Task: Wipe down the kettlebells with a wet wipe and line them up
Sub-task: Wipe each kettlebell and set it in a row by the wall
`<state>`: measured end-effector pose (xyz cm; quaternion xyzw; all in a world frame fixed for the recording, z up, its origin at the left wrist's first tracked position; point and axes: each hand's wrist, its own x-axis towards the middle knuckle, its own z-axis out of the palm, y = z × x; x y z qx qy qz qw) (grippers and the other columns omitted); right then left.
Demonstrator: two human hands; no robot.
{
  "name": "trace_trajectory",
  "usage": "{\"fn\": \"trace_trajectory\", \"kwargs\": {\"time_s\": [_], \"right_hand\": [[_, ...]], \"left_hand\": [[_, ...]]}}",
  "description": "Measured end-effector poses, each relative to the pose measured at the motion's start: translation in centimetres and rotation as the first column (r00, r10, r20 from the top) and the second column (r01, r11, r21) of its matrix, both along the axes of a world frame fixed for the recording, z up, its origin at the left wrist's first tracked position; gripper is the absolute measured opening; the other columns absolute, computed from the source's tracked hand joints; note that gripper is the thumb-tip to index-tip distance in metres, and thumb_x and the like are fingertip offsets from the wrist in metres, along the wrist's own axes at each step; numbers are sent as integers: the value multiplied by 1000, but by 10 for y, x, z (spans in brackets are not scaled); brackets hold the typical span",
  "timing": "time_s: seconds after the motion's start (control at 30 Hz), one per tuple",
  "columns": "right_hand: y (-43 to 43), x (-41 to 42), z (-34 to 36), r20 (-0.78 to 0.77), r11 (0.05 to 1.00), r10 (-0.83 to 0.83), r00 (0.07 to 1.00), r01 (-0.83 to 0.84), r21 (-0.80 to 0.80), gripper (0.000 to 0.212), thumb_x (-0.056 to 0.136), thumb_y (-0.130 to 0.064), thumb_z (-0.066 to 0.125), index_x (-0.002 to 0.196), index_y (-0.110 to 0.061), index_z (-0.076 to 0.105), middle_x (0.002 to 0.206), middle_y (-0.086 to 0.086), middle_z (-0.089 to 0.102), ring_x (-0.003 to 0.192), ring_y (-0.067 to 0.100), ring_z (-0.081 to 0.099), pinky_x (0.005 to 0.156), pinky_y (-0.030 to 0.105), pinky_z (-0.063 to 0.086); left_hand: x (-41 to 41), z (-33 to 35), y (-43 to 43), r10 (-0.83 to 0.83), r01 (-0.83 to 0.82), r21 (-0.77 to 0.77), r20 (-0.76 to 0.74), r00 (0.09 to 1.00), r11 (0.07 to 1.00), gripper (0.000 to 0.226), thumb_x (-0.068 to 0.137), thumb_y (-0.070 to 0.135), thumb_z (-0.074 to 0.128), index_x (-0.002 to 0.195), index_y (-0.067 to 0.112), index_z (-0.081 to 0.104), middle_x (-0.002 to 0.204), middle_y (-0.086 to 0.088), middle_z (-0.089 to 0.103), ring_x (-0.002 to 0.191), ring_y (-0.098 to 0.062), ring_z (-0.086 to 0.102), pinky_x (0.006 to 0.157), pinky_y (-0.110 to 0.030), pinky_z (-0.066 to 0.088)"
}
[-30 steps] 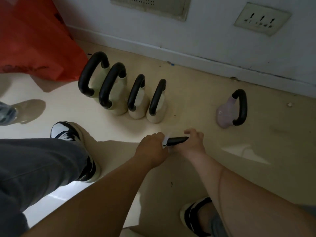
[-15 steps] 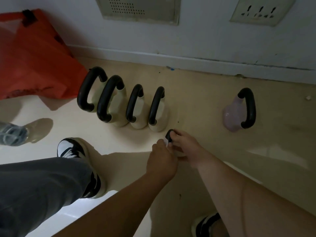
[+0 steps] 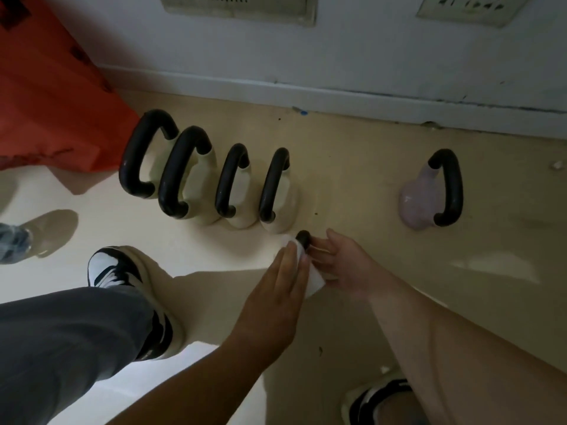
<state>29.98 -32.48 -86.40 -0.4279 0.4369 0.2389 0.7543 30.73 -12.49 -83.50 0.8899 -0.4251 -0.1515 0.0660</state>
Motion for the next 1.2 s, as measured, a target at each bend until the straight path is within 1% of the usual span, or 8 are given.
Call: {"fn": "trace_trajectory", "kwargs": {"time_s": [0.27,0.43,0.53,0.7,0.77,0.87,1.03,1.2], "right_hand": [[3,1,-6,-6,999,-34,999,34,-25,57,104,-59,24,123,-32,71,118,-2,76,118,21,64,107,49,44],[1,4,-14,-84,982,-190,978,191,8,68,103,-64,20,131,-20,62,97,5,77,97,24,68,88,40,51],[-1,7,-17,-99,984,-178,979,179,-1,71,103,-66,20,129,-17,63,86,4,72,85,22,66,83,39,48],[3,11,-16,-79,989,-144,986,146,20,72,100,-69,26,132,-14,60,112,6,77,111,26,68,103,46,48],[11,16,-10,-78,990,-143,987,144,5,66,101,-67,28,123,-15,61,107,2,78,106,23,68,93,43,51],[17,24,-7,-97,987,-160,982,159,-25,66,100,-68,30,119,-14,63,108,5,78,105,25,68,93,44,52],[15,27,-9,-101,983,-180,978,176,-47,72,100,-69,28,112,-12,70,88,4,76,87,23,68,82,36,53],[19,24,-13,-114,970,-242,964,239,-40,62,101,-65,34,103,-13,68,74,4,74,84,25,68,87,39,55]], "left_hand": [[31,11,-43,9,-3,139,-46,999,990,66,98,20,31,160,7,16,165,-21,11,151,-36,17,123,-39,20],[77,35,-119,-8,83,536,-141,990,840,38,99,25,49,134,12,54,131,-12,47,117,-29,53,84,-39,47],[77,40,-126,-40,127,554,-166,985,823,36,100,25,49,132,12,57,130,-12,50,119,-29,52,86,-39,48],[33,26,-48,39,-26,140,-90,995,990,67,99,16,42,160,6,14,165,-14,4,151,-31,12,121,-34,24],[19,23,-19,27,-17,83,-121,992,996,77,100,10,43,160,8,-6,166,-9,-25,155,-29,-15,125,-36,9],[14,18,-15,57,-41,111,-144,988,993,81,100,10,44,159,8,-11,163,-6,-33,153,-27,-21,126,-37,9],[60,15,-76,220,-176,271,-140,965,946,40,100,24,44,137,10,47,149,-13,30,129,-31,43,98,-39,48],[100,21,-113,241,-88,484,-263,934,870,20,98,23,44,111,12,55,126,-12,54,114,-30,55,96,-41,50]]}}
